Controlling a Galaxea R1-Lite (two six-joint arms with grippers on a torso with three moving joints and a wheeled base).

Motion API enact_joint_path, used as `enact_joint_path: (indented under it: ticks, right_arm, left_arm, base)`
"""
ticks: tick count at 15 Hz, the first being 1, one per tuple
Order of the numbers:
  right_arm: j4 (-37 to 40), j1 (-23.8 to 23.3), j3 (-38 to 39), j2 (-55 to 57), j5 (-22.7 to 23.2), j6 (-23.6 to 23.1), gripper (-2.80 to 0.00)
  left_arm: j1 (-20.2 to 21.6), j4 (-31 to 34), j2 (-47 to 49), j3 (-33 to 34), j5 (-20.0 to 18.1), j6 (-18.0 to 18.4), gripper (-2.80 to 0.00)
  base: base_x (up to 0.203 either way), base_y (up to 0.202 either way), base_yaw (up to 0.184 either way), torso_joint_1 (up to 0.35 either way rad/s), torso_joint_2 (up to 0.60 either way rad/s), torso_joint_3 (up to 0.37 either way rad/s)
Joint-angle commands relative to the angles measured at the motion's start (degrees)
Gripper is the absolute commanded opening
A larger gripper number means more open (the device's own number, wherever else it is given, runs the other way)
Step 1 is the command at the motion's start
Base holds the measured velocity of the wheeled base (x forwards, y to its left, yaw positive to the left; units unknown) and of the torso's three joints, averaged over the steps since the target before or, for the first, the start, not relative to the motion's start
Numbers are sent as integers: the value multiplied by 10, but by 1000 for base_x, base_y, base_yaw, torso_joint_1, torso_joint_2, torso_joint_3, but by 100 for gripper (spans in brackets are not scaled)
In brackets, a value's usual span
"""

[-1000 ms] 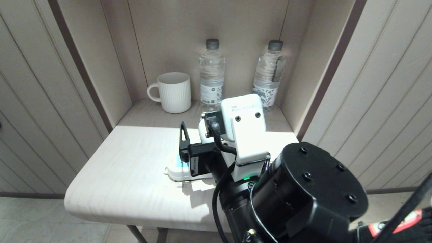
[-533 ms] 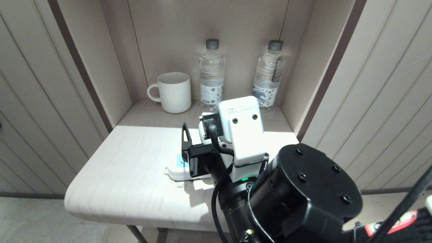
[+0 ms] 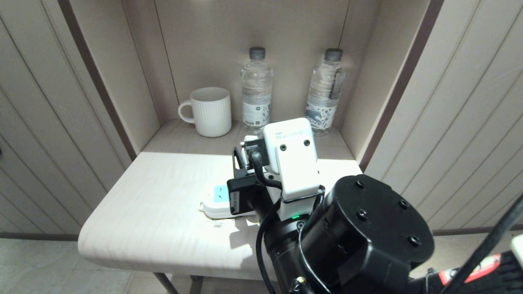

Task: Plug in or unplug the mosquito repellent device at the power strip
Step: Pick up the mosquito repellent liquid

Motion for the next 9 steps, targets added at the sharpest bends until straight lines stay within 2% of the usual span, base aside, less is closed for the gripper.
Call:
enact_joint_path:
  ticks: [1, 6, 7, 9]
  right_arm:
    - [-5, -1, 0, 0, -2, -1, -280]
    - [22, -12, -23, -29, -1, -5, -280]
    - [41, -14, -28, -40, -1, -5, -280]
    - [134, -18, -45, -89, 1, -5, -280]
  left_arm:
    - [0, 1, 0, 0, 0, 0, -280]
    - [0, 2, 0, -1, 0, 1, -280]
    - [0, 2, 0, -1, 1, 1, -280]
    - [0, 2, 0, -1, 1, 1, -280]
  base:
    - [0, 0, 0, 0, 0, 0]
    - [0, 0, 0, 0, 0, 0]
    - [0, 0, 0, 0, 0, 0]
    - [0, 0, 0, 0, 0, 0]
